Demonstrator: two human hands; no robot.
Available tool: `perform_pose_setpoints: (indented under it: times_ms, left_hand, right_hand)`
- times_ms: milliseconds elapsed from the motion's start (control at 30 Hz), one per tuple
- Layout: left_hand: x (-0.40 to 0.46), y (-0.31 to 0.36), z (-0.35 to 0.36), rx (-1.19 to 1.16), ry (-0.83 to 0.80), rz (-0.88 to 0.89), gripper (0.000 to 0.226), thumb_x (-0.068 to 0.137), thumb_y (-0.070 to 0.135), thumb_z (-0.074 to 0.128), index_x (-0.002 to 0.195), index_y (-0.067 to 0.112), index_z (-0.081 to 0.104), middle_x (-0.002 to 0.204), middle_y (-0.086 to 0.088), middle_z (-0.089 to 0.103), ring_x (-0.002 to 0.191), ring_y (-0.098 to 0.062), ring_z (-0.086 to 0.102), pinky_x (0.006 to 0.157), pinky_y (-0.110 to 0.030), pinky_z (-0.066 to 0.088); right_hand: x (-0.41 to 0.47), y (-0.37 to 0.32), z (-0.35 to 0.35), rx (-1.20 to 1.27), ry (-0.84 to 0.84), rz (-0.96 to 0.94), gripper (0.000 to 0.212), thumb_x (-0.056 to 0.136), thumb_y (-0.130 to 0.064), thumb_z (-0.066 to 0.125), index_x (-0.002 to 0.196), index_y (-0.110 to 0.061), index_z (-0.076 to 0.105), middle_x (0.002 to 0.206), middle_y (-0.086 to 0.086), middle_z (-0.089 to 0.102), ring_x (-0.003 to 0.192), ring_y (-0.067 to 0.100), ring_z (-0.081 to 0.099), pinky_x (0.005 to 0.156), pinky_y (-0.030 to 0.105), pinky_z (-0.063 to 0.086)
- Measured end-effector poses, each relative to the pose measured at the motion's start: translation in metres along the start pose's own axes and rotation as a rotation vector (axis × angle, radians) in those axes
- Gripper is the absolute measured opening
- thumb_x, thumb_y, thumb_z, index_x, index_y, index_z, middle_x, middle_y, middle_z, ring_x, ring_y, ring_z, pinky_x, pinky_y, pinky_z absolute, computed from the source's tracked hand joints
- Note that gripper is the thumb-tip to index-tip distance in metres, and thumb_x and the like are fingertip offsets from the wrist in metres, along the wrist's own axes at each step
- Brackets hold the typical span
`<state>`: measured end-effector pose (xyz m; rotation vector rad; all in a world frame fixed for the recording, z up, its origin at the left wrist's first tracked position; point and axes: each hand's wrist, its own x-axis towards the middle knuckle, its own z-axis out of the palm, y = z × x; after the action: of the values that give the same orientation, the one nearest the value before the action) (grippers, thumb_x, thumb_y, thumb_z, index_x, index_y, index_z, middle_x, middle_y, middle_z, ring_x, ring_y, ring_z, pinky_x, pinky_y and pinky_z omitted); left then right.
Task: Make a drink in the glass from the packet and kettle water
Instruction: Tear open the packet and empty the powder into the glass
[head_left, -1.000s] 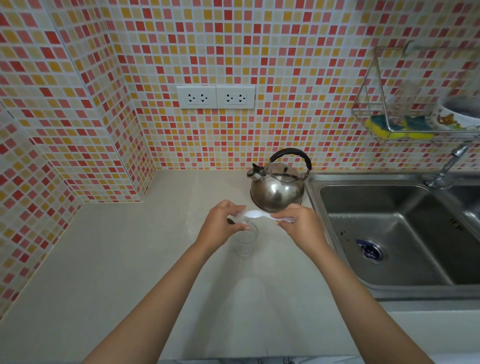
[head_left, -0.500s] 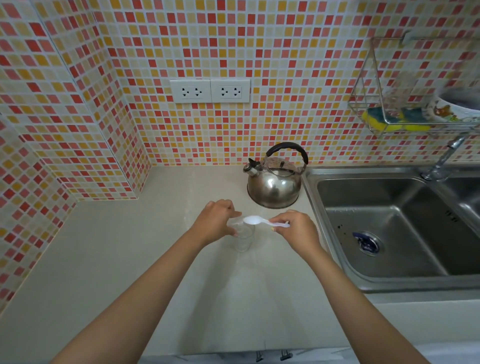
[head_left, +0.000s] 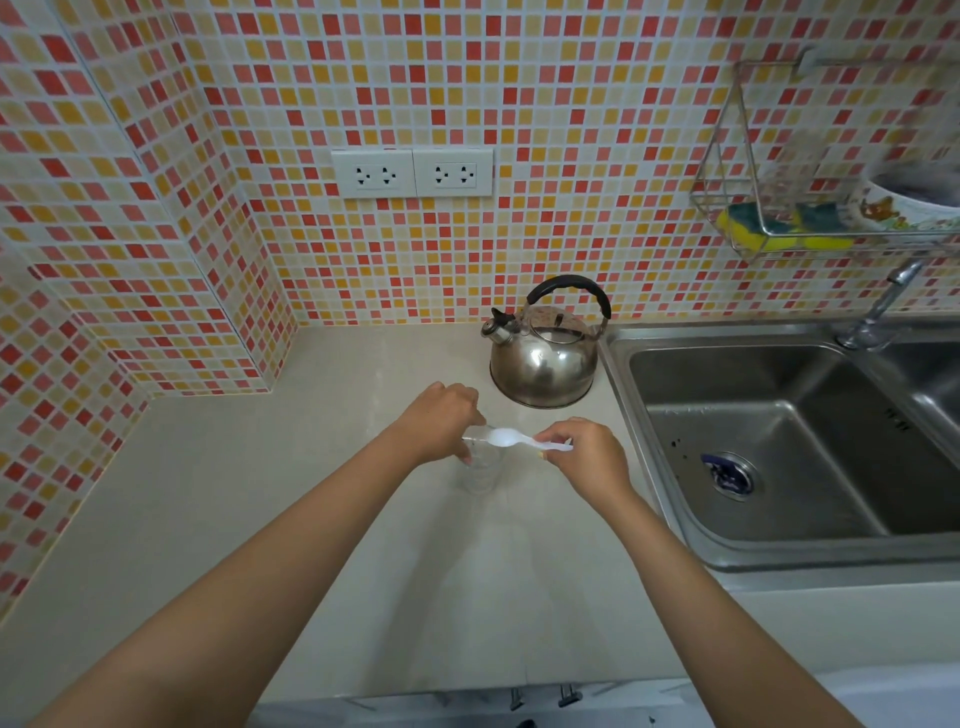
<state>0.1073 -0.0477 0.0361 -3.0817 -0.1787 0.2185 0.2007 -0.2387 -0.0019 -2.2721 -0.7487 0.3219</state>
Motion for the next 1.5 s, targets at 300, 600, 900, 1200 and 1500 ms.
perform_pose_setpoints:
  times_ms: [300,600,900,1200,1500]
  left_hand:
    - [0.01,0.012,-0.014,0.278,-0.063,0.132,0.034,0.082,0.027,0.073,0.113,0.016,0.069,0.105,-0.006,0.062,0.098,-0.022,0.055,0.074,-0.03,0.034]
    - [0.015,0.028,-0.016,0.545,-0.098,0.26,0.021,0.085,0.014,0.067,0.106,0.01,0.069,0.102,-0.008,0.066,0.094,-0.023,0.058,0.073,-0.03,0.033]
    - [0.019,0.044,-0.018,0.754,-0.125,0.332,0.022,0.087,0.02,0.066,0.108,0.014,0.068,0.103,-0.004,0.067,0.096,-0.021,0.059,0.075,-0.029,0.035]
    - [0.016,0.057,-0.008,0.892,-0.202,0.331,0.014,0.091,0.024,0.061,0.102,0.016,0.067,0.083,0.003,0.059,0.087,-0.019,0.053,0.074,-0.029,0.031]
    - [0.018,0.045,-0.011,0.749,-0.152,0.21,0.025,0.089,0.024,0.063,0.112,0.016,0.063,0.103,-0.003,0.063,0.096,-0.02,0.057,0.076,-0.029,0.033]
  right_hand:
    - [-0.001,0.003,0.004,-0.025,0.009,0.019,0.014,0.08,-0.012,0.069,0.088,-0.023,0.075,0.092,-0.002,0.07,0.079,0.018,0.063,0.066,0.027,0.048]
    - [-0.003,0.005,0.007,-0.08,-0.005,0.018,0.015,0.081,-0.012,0.067,0.089,-0.021,0.074,0.088,0.0,0.072,0.073,0.015,0.059,0.062,0.025,0.046]
    - [-0.005,0.002,0.006,-0.112,-0.007,0.006,0.018,0.08,-0.008,0.064,0.088,-0.021,0.074,0.089,0.0,0.071,0.077,0.019,0.062,0.065,0.029,0.048]
    - [-0.005,0.001,0.009,-0.106,0.003,0.009,0.019,0.082,-0.008,0.064,0.094,-0.019,0.074,0.094,0.0,0.072,0.08,0.018,0.062,0.064,0.025,0.045]
    - [-0.003,0.003,0.007,-0.131,0.016,-0.004,0.018,0.082,-0.009,0.064,0.093,-0.018,0.074,0.091,0.003,0.072,0.078,0.021,0.063,0.06,0.024,0.042]
